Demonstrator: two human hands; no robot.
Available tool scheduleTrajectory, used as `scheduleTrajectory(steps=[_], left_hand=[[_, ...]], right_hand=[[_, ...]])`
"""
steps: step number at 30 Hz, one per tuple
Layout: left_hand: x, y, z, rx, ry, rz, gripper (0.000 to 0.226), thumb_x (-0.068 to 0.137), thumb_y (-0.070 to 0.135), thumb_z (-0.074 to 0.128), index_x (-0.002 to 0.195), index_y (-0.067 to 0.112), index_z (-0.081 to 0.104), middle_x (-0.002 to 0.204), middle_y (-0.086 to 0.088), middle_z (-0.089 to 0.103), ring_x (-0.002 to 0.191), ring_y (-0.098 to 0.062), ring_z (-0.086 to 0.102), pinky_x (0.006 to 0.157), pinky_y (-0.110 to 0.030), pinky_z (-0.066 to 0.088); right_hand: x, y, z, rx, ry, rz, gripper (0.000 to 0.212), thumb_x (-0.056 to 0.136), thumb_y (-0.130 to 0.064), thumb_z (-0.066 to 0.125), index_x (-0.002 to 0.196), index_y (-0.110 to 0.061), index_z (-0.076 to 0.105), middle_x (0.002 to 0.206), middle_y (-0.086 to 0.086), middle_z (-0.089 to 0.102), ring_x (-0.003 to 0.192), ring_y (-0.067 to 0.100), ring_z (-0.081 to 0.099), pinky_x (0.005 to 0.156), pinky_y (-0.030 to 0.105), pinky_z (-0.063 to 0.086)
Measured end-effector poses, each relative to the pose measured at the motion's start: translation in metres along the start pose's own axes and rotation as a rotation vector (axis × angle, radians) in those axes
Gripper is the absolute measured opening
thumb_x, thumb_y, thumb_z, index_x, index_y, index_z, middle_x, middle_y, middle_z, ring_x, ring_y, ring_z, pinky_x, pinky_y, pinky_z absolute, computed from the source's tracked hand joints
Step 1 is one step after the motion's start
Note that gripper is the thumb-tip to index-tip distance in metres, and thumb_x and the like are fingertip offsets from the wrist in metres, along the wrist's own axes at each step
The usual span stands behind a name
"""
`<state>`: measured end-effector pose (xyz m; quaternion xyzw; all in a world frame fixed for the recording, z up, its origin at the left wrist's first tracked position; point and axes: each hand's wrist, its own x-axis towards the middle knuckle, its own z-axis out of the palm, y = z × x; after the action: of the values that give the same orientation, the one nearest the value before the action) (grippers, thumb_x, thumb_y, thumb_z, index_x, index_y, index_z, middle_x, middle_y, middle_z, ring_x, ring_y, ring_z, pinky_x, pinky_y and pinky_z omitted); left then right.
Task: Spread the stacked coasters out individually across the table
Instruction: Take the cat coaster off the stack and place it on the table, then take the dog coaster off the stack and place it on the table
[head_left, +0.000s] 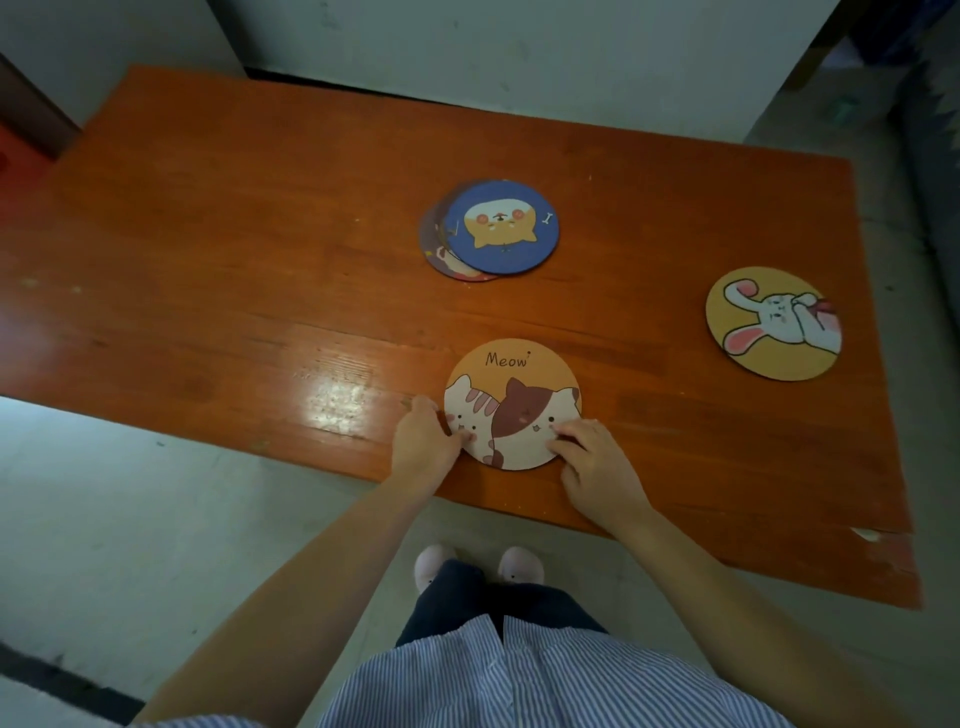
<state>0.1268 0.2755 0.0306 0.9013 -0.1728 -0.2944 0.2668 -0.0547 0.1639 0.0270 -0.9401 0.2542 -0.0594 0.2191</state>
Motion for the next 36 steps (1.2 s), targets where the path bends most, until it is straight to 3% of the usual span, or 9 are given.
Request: scheduleTrajectory(steps=[3,5,7,12,19,24,27,32,36], left_hand=[[0.001,-0.003,-0.007,0.092,-0.017,0.030,0.051,0.071,0.034,0.076,0.107,0.010,0.048,0.098,-0.004,0.061,0.089,-0.021,0.058,0.069,-0.033,0.045],[0.005,-0.006,-0.014,0.164,-0.037,0.060,0.046,0.075,0.030,0.073,0.111,0.013,0.050,0.109,-0.006,0.061,0.099,-0.023,0.058,0.076,-0.034,0.047],[0.011,-0.009,-0.027,0.239,-0.017,0.099,0.037,0.080,0.027,0.067,0.111,0.014,0.052,0.114,-0.010,0.060,0.103,-0.025,0.058,0.081,-0.036,0.049],[0.051,-0.019,-0.075,0.302,0.015,0.161,0.027,0.085,0.023,0.058,0.105,0.006,0.059,0.112,-0.018,0.060,0.100,-0.032,0.057,0.079,-0.036,0.047],[0.144,-0.038,-0.152,0.496,0.038,0.298,0.027,0.091,0.019,0.047,0.111,0.004,0.056,0.119,-0.019,0.054,0.109,-0.035,0.051,0.089,-0.042,0.047],[0.209,-0.057,-0.193,0.611,0.024,0.391,0.028,0.093,0.024,0.042,0.110,0.006,0.055,0.122,-0.015,0.053,0.115,-0.032,0.046,0.095,-0.043,0.045],[0.241,-0.071,-0.208,0.616,0.017,0.480,0.034,0.093,0.027,0.043,0.120,0.008,0.050,0.135,-0.012,0.047,0.126,-0.031,0.039,0.102,-0.044,0.039],[0.270,-0.095,-0.220,0.621,-0.038,0.570,0.046,0.096,0.033,0.036,0.138,0.013,0.036,0.154,-0.011,0.026,0.144,-0.027,0.016,0.116,-0.044,0.017],[0.273,-0.106,-0.218,0.618,-0.026,0.621,0.049,0.096,0.035,0.033,0.141,0.016,0.031,0.155,-0.009,0.023,0.145,-0.024,0.013,0.118,-0.041,0.011]], right_hand=[[0.004,-0.008,0.002,-0.075,0.018,0.044,0.020,0.075,0.007,0.065,0.092,-0.001,0.073,0.099,0.017,0.070,0.100,0.035,0.063,0.100,0.058,0.044],[0.017,-0.012,-0.002,-0.131,-0.047,0.071,0.016,0.084,-0.002,0.058,0.092,-0.004,0.072,0.097,0.014,0.069,0.099,0.031,0.061,0.101,0.050,0.042],[0.037,-0.015,-0.008,-0.147,-0.110,0.081,0.022,0.089,-0.009,0.049,0.094,-0.004,0.070,0.099,0.013,0.069,0.098,0.028,0.059,0.096,0.042,0.043],[0.099,-0.034,-0.017,-0.095,-0.039,0.079,0.025,0.091,-0.008,0.047,0.106,0.001,0.065,0.106,0.015,0.066,0.098,0.028,0.059,0.080,0.036,0.050],[0.221,-0.067,-0.004,-0.162,-0.041,0.218,0.032,0.095,-0.023,0.049,0.118,-0.003,0.058,0.120,0.015,0.058,0.112,0.029,0.051,0.088,0.039,0.049],[0.292,-0.075,0.006,-0.153,-0.051,0.505,0.054,0.094,-0.034,0.053,0.137,-0.007,0.038,0.150,0.014,0.032,0.138,0.032,0.027,0.107,0.049,0.037],[0.318,-0.076,0.012,-0.221,-0.040,0.597,0.054,0.092,-0.034,0.055,0.134,-0.003,0.041,0.144,0.017,0.040,0.134,0.034,0.034,0.107,0.050,0.039],[0.334,-0.081,0.020,-0.361,0.011,0.672,0.051,0.094,-0.033,0.052,0.126,0.006,0.046,0.132,0.025,0.047,0.122,0.039,0.044,0.100,0.047,0.042],[0.337,-0.087,0.024,-0.467,-0.123,0.595,0.036,0.095,-0.020,0.052,0.120,0.005,0.050,0.123,0.023,0.055,0.115,0.035,0.051,0.090,0.039,0.051]])
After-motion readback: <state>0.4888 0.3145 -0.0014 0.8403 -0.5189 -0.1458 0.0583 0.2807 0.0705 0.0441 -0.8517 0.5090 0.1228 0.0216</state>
